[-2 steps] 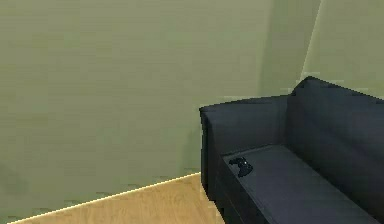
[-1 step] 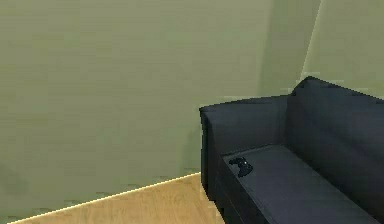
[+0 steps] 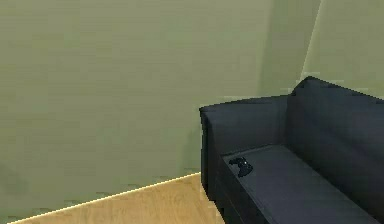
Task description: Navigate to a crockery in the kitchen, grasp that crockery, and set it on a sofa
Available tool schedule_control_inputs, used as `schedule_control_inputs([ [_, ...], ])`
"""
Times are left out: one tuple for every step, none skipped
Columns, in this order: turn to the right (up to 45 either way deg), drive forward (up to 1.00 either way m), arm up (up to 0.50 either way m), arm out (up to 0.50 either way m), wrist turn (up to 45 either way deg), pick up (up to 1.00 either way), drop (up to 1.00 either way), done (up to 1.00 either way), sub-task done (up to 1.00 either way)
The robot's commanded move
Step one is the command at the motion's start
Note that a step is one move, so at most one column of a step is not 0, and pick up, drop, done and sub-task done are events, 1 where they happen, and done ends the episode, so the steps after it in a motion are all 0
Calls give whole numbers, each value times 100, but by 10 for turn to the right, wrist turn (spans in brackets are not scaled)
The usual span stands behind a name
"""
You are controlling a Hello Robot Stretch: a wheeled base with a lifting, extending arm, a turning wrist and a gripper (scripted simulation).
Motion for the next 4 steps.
schedule_control_inputs([
  [0, 0, 16, 0, 0, 0, 0, 0, 0],
  [0, 0, 0, 0, -390, 0, 0, 0, 0],
  [0, 0, 0, -40, 0, 0, 0, 0, 0],
  [-180, 0, 0, 0, 0, 0, 0, 0, 0],
])
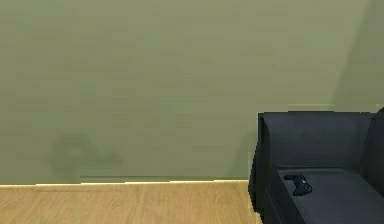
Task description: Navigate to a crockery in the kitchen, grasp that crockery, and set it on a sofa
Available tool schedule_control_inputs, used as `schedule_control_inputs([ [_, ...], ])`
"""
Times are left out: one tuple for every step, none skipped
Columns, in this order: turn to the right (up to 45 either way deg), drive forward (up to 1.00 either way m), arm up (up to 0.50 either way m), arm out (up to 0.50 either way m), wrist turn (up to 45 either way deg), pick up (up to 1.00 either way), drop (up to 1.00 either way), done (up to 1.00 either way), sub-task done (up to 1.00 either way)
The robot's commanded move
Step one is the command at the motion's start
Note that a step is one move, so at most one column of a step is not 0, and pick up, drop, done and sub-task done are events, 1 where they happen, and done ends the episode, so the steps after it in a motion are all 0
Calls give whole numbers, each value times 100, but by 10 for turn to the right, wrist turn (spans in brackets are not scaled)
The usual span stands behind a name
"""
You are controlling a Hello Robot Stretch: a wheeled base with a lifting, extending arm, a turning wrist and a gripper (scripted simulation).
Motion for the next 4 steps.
schedule_control_inputs([
  [0, 0, 0, 32, 0, 0, 0, 0, 0],
  [0, 0, 0, 0, 450, 0, 0, 0, 0],
  [0, 0, 0, 0, 450, 0, 0, 0, 0],
  [0, 0, 0, 0, 120, 0, 0, 0, 0],
])
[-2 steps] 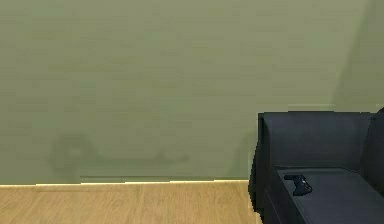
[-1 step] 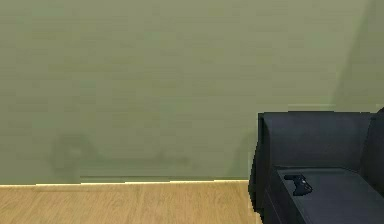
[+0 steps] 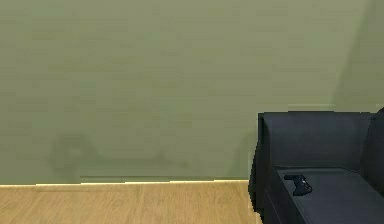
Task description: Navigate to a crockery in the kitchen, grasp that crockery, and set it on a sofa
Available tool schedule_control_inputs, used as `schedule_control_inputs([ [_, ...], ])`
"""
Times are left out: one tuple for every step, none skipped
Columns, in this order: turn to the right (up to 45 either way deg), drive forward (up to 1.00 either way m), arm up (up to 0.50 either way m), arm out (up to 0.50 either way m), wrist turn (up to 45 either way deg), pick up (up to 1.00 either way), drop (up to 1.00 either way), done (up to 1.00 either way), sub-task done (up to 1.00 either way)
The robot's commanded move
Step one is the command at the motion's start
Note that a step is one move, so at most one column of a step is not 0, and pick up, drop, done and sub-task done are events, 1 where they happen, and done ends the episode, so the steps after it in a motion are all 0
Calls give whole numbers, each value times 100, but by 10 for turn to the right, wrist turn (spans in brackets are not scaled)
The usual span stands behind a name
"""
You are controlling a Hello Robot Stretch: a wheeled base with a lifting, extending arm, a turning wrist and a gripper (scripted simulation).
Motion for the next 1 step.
schedule_control_inputs([
  [0, 0, -6, 0, 0, 0, 0, 0, 0],
])
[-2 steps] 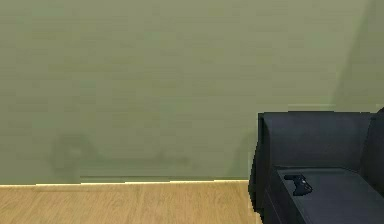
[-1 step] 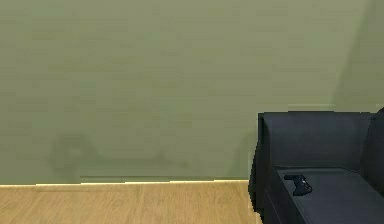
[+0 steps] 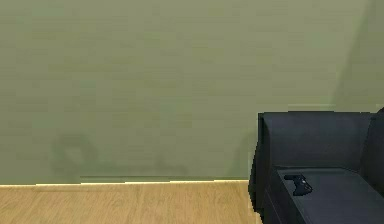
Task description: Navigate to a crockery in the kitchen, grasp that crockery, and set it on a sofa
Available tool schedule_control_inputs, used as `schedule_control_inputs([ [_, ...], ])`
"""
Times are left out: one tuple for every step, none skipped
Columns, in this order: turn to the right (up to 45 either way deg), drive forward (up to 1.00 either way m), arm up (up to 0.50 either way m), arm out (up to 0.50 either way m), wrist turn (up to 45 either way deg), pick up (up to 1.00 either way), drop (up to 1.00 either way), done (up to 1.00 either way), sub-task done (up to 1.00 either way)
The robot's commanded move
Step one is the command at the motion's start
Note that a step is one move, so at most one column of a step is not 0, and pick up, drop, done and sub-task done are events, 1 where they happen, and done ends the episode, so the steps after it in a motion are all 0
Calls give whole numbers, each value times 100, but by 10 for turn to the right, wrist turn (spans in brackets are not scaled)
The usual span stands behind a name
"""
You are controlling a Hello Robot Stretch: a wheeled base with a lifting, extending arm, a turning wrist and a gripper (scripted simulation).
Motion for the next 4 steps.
schedule_control_inputs([
  [0, 0, -32, 0, 0, 0, 0, 0, 0],
  [0, 0, 0, 0, 0, 100, 0, 0, 0],
  [0, 0, 10, 0, 0, 0, 0, 0, 0],
  [0, 0, 28, 0, 0, 0, 0, 0, 0],
])
